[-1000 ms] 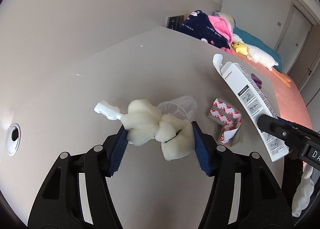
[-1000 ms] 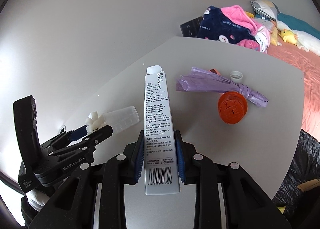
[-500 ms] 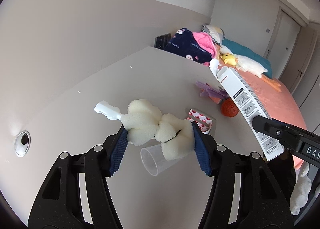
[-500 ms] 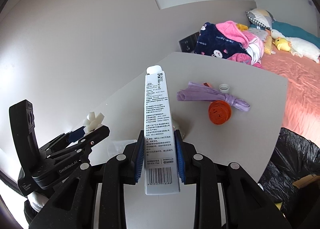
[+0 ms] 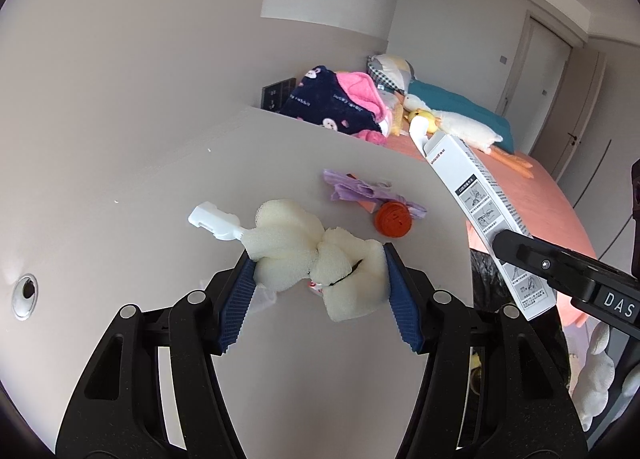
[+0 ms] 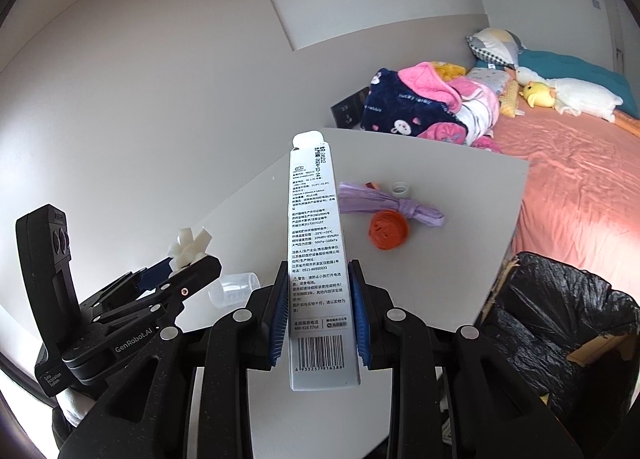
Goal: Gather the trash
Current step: 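Lift the foam toy and toothpaste box and carry them toward the trash bin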
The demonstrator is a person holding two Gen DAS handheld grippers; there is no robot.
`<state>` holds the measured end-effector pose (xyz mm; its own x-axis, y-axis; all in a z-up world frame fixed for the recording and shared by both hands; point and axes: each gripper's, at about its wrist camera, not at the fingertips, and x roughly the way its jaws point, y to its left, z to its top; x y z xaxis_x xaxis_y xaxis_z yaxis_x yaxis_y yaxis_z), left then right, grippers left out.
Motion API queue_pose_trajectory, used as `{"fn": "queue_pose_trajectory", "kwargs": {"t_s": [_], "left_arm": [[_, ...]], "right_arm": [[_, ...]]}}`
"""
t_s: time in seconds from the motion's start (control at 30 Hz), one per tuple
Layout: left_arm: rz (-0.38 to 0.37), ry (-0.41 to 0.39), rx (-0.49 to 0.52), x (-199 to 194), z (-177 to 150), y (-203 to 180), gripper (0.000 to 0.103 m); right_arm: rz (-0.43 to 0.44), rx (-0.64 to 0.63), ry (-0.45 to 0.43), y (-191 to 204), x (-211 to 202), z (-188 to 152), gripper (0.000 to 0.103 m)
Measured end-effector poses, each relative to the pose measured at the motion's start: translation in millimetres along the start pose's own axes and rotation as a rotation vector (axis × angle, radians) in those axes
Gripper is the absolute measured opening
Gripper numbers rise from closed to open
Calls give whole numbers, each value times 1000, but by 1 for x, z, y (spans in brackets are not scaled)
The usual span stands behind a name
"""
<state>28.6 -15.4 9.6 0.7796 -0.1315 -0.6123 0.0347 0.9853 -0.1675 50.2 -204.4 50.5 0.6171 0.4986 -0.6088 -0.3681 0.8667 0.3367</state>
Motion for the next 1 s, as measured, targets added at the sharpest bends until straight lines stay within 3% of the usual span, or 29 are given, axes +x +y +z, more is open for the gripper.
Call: {"fn": "queue_pose_trajectory", "kwargs": {"t_s": [1.0], "left_arm": [[-192, 46, 157, 13, -2, -118, 60]], "right_arm": [[-142, 118, -101, -81, -78, -19, 30]]}}
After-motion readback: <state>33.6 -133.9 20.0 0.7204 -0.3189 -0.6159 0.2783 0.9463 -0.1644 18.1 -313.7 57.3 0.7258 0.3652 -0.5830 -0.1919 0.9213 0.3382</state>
